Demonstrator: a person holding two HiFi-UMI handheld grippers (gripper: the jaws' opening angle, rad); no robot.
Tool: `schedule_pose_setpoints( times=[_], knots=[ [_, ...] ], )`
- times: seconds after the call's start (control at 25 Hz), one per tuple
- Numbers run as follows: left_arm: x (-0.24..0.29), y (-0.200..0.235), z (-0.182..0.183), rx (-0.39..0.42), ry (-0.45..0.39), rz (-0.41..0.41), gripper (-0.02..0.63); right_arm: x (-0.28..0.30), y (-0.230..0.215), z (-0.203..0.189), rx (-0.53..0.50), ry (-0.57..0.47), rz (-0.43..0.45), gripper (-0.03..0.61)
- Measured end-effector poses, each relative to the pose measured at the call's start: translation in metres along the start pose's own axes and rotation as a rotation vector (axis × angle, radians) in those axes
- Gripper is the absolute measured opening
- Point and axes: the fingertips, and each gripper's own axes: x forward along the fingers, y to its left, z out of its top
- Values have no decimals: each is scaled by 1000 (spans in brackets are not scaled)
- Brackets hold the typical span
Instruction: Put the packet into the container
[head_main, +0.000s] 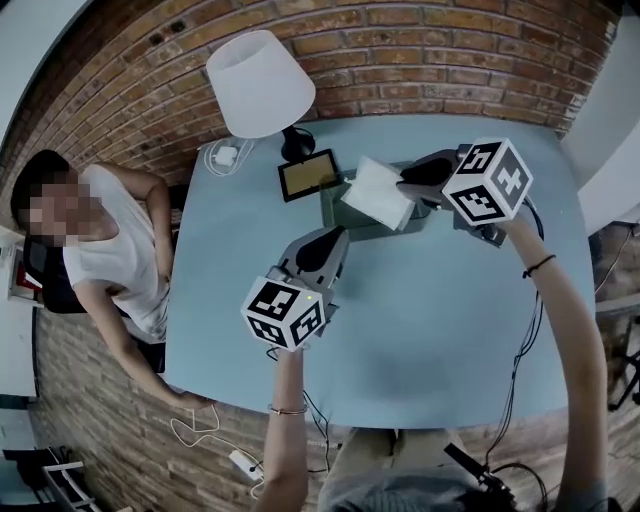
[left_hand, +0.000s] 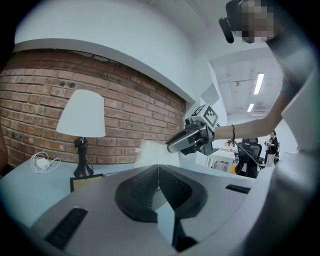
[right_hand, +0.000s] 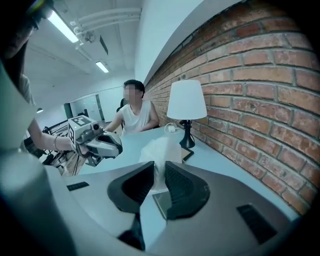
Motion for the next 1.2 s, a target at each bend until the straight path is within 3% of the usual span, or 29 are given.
schedule_pose_setpoints(
  times=[0.72,0.92,1.2],
  knots=[
    [31,41,-15,-29,39,32,9,79,-28,-24,-323,293,197,78],
    [38,45,-14,-39,31,36,11,96,-22,-43,-326,361,270,78],
    [46,46,-17,-51,31,38,9,108,-25,-53,-283,413,289,80]
  ],
)
